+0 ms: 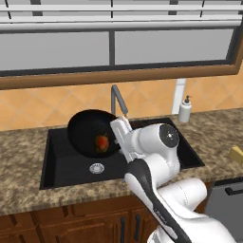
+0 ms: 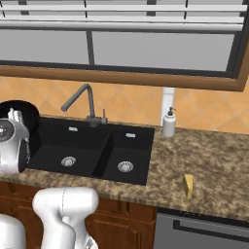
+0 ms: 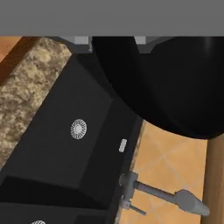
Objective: Pick the bell pepper from the sink and place it in the bowl. Then pick the bowl and place it in the microwave. Then close the microwave door and press the start button.
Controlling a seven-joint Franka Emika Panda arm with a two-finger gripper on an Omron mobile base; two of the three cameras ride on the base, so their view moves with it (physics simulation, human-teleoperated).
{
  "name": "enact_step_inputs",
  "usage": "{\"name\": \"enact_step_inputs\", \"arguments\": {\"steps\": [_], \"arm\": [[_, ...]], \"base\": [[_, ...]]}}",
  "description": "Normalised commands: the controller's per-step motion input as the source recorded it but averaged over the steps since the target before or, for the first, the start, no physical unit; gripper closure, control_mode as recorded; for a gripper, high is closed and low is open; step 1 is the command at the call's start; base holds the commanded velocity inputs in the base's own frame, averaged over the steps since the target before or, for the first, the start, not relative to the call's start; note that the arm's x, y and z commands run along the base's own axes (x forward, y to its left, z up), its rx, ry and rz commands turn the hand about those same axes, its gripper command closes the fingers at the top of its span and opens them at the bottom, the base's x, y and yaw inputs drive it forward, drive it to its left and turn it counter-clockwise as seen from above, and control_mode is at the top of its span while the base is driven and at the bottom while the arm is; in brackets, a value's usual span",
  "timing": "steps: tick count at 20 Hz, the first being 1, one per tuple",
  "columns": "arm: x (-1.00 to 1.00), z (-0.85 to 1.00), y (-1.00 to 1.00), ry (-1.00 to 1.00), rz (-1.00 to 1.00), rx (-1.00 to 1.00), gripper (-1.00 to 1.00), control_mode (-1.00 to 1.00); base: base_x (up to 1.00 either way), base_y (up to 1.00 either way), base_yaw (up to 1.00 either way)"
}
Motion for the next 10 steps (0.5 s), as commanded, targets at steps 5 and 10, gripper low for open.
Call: {"name": "enact_step_inputs", "arguments": {"steps": [5,10], "arm": [[-0.25,0.35,-1.0,0.13,-0.31,0.03,1.0,-1.0],[-0.27,0.1,-1.0,0.14,-0.29,0.02,1.0,-1.0]], "base": [[0.0,0.0,0.0],[0.0,0.0,0.0]]}}
